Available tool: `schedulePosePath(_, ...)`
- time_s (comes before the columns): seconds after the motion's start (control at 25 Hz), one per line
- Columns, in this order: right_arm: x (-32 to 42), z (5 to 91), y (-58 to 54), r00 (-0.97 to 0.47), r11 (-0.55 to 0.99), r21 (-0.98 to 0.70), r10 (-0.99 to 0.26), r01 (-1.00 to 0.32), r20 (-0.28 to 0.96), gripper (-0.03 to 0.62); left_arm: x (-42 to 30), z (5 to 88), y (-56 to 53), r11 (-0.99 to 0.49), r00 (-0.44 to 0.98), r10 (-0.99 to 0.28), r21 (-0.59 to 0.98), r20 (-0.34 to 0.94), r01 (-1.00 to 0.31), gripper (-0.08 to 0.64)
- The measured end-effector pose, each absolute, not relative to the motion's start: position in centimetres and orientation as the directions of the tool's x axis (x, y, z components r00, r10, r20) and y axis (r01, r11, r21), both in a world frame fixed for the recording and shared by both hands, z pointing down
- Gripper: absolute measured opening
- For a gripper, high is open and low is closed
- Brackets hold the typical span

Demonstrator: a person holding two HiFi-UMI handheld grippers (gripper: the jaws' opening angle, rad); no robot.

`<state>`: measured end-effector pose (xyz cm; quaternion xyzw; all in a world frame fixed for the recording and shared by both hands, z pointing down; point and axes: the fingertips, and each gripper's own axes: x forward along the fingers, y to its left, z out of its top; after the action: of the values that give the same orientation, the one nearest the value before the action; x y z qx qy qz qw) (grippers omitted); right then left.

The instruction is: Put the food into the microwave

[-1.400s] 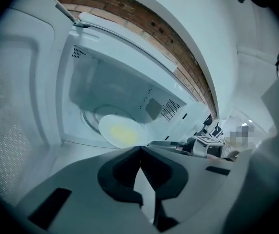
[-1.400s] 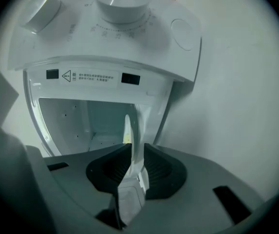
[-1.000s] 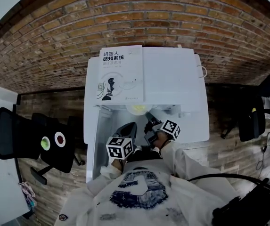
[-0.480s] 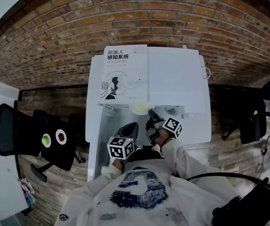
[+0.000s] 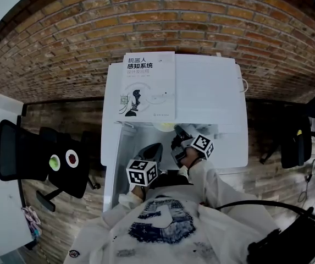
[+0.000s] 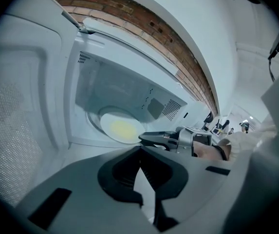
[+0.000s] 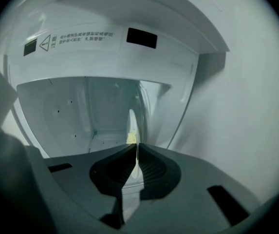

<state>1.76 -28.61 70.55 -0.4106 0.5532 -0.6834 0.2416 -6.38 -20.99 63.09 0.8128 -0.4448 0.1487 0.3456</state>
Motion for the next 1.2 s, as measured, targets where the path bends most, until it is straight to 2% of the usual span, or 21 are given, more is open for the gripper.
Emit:
schedulePosePath(0.8,1.97,70.31,-29.36,-0.537,-0.262,-0.953,-0.788,-0.150,0.301,0.028,-6.05,63.40,-20.92,-0.377,0.576,-0.598,0.439,0.557,-0.816,0.008)
schedulePosePath(0.92,2.18,70.16,-29.43,-0.532,-0.261,-0.950,-0.788,-0.169,0.311,0.041,-5.89,63.33,-20.77,-0.379,0.578,-0.597,0.439,0.556,-0.814,0.008)
schedulePosePath(1.08,2.22,70.26,-29.16,-0.530,-0.275,-0.945,-0.782,-0.179,0.328,0.097,-5.77,63.26,-20.49,-0.385,0.580,-0.596,0.436,0.555,-0.813,0.008)
schedulePosePath(1.2,2.25,69.97,-28.92,-0.535,-0.267,-0.948,-0.782,-0.176,0.319,0.100,-5.65,63.06,-20.31,-0.389,0.582,-0.598,0.435,0.552,-0.812,0.008)
